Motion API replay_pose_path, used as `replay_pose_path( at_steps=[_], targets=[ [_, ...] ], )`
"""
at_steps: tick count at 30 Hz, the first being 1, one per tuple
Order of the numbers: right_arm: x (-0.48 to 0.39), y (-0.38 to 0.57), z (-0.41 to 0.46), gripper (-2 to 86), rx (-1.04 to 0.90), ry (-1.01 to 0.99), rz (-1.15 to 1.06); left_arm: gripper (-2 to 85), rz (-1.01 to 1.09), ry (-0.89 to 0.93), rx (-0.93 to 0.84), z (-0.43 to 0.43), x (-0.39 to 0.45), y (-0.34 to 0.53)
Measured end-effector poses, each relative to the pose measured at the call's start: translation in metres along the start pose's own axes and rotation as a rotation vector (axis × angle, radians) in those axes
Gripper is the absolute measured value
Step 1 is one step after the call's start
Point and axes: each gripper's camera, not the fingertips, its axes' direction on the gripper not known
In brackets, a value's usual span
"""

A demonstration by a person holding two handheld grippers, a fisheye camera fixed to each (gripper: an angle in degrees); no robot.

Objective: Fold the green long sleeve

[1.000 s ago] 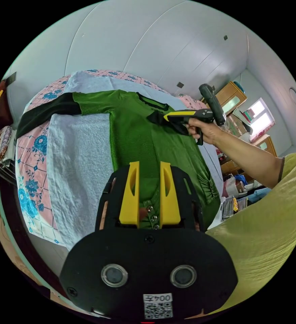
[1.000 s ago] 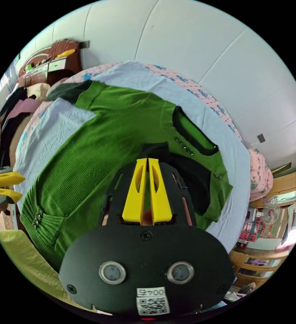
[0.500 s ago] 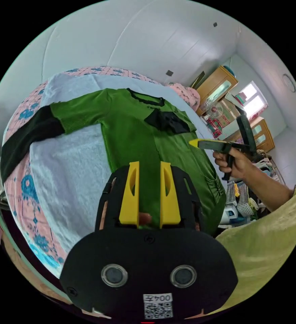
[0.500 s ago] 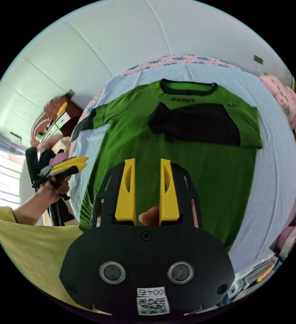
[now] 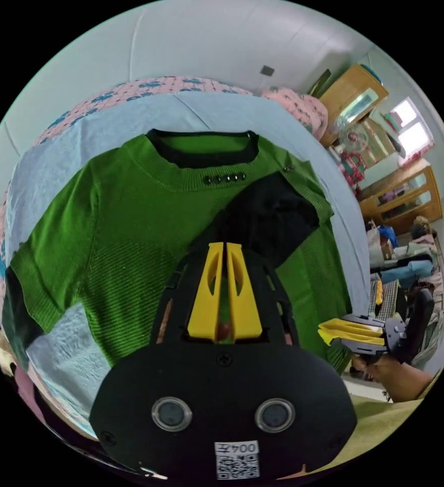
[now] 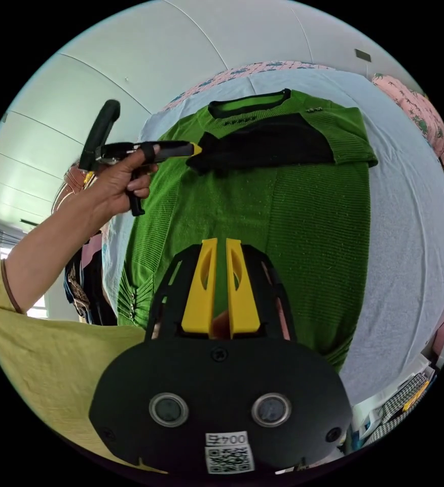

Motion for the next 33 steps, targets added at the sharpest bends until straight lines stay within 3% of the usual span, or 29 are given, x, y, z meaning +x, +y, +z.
replay_pose_path(
  at_steps=[3, 5, 12, 16, 23, 28, 33],
  targets=[
    [0.021, -0.001, -0.001, 4.3, 0.029, -0.019, 0.000, 2.0, -0.113, -0.016, 0.225, -0.039, -0.023, 0.039],
    [0.033, -0.001, 0.001, 4.6, 0.042, -0.047, 0.005, 2.0, -0.172, -0.026, 0.266, -0.049, -0.037, 0.068],
    [0.063, -0.009, 0.030, 7.3, 0.015, -0.164, 0.025, 3.9, -0.368, 0.015, 0.175, -0.040, -0.094, 0.149],
    [0.076, -0.014, 0.042, 7.5, 0.012, -0.229, 0.060, 7.0, -0.286, 0.081, 0.194, -0.043, -0.110, 0.126],
    [0.112, -0.025, 0.054, 7.0, 0.052, -0.302, 0.171, 11.7, -0.168, 0.112, 0.060, -0.016, -0.130, 0.031],
    [0.122, -0.026, 0.045, 5.8, 0.104, -0.210, 0.114, 11.3, -0.102, 0.109, -0.014, 0.006, -0.128, 0.017],
    [0.134, -0.066, 0.015, 4.9, 0.240, 0.102, -0.108, 7.8, -0.079, 0.102, 0.022, 0.014, -0.126, 0.027]
  ],
)
